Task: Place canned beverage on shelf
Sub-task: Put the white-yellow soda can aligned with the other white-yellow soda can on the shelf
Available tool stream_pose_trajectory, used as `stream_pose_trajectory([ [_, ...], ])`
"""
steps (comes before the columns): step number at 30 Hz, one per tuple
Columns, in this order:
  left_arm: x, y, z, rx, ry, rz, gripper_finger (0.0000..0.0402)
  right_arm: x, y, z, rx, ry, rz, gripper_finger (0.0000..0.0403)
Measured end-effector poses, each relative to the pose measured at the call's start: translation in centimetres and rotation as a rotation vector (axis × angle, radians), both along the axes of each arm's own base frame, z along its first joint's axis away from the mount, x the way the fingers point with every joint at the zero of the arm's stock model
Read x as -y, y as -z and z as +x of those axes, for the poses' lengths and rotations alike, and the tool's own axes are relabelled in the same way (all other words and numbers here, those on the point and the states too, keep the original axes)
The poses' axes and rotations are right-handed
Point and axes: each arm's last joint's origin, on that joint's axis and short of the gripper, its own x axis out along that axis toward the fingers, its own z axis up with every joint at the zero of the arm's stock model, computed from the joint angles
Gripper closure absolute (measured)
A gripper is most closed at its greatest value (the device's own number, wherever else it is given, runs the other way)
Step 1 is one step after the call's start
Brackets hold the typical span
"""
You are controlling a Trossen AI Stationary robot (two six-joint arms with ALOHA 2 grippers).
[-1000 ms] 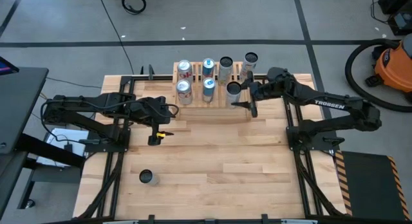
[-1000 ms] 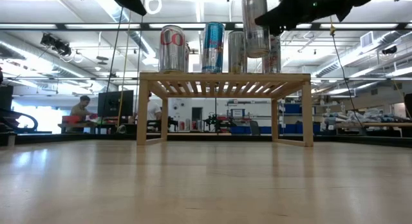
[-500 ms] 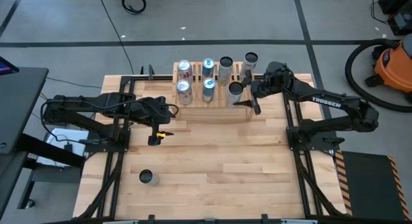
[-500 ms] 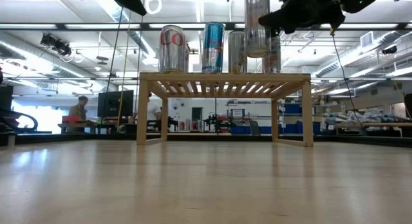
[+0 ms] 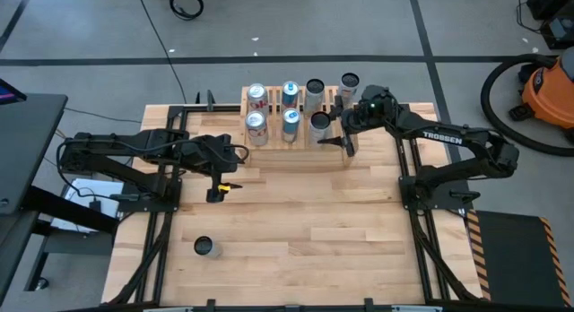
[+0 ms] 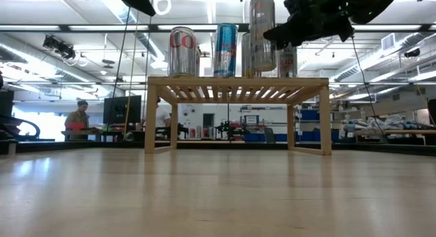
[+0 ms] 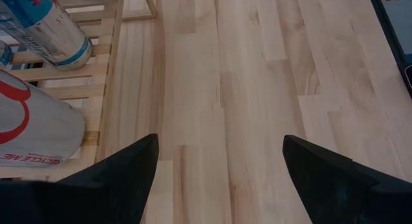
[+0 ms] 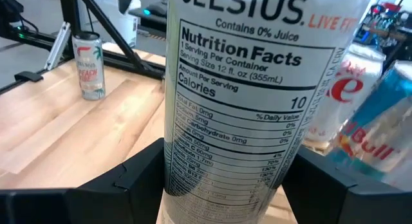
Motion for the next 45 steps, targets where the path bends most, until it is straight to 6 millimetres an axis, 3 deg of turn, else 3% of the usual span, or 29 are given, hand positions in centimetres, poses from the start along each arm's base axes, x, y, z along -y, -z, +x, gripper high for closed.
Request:
stream_pose_trajectory([
  [11, 0.0, 0.0, 0.0, 0.000, 0.001, 0.000, 0.0067, 1.1, 0.9, 0.3, -0.016, 0.008, 0.016, 0.0134],
  [17, 0.0, 0.0, 0.0, 0.001, 0.002, 0.001, 0.0067, 2.0, 0.8, -0.3, -0.007, 0.024, 0.023, 0.0111],
  [34, 0.0, 0.0, 0.0, 0.003, 0.002, 0.002, 0.0067, 1.9, 0.9, -0.3, -0.008, -0.014, 0.045, 0.0095],
  [45, 0.0, 0.0, 0.0, 0.002, 0.003, 0.002, 0.0067, 2.9, 2.3, 0.9, -0.035, 0.035, 0.097, 0.0087],
])
